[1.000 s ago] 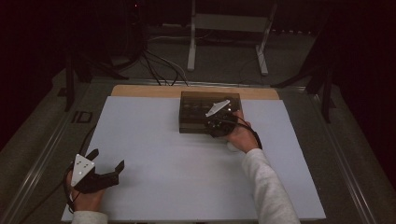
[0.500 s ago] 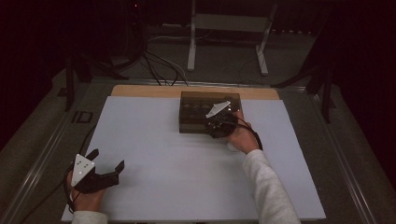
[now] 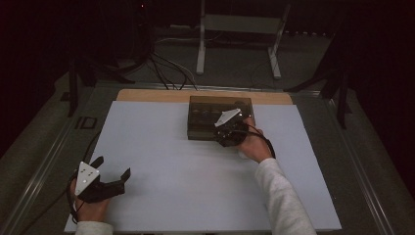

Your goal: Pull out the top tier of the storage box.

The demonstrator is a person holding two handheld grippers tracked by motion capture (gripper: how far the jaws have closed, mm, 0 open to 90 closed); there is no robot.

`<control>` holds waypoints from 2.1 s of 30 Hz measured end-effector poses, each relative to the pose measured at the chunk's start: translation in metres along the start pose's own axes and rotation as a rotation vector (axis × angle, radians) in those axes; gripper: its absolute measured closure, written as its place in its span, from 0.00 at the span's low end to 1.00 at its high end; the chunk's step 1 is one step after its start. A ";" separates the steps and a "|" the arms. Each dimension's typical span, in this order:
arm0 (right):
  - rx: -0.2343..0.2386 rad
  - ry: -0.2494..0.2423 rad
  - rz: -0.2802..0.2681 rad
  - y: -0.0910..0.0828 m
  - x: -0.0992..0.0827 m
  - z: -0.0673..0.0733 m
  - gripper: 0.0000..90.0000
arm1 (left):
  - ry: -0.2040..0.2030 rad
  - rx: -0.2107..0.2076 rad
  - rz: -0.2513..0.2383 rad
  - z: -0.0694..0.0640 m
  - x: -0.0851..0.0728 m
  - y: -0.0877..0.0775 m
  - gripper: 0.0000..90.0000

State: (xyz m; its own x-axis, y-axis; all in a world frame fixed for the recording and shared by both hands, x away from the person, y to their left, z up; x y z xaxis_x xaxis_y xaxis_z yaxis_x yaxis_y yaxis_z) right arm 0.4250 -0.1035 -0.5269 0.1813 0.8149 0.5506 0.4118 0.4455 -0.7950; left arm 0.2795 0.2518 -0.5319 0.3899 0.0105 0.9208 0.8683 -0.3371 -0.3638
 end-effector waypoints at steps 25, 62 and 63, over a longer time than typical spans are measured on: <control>0.033 -0.031 -0.026 -0.005 -0.002 0.009 0.68 | 0.000 0.000 0.004 0.000 0.000 0.000 0.01; 0.100 -0.077 -0.038 -0.019 -0.009 0.030 0.71 | -0.001 0.001 0.007 0.000 -0.001 0.001 0.01; 0.103 -0.076 -0.035 -0.019 -0.010 0.030 0.71 | -0.002 0.000 0.005 0.000 -0.001 0.001 0.01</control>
State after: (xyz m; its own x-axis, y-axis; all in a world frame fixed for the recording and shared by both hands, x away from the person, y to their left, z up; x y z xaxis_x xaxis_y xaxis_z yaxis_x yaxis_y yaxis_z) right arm 0.3885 -0.1086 -0.5249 0.0989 0.8219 0.5610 0.3225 0.5069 -0.7994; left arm 0.2796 0.2512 -0.5329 0.3950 0.0108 0.9186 0.8663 -0.3373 -0.3685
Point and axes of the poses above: each handheld gripper's, and its own axes: y roughly forward along the jaws, x roughly out of its top, z roughly to its left, the point moved 7 cm from there along y, roughly forward along the jaws, and after that the axes turned 10 degrees about -y, right-handed, at the moved point
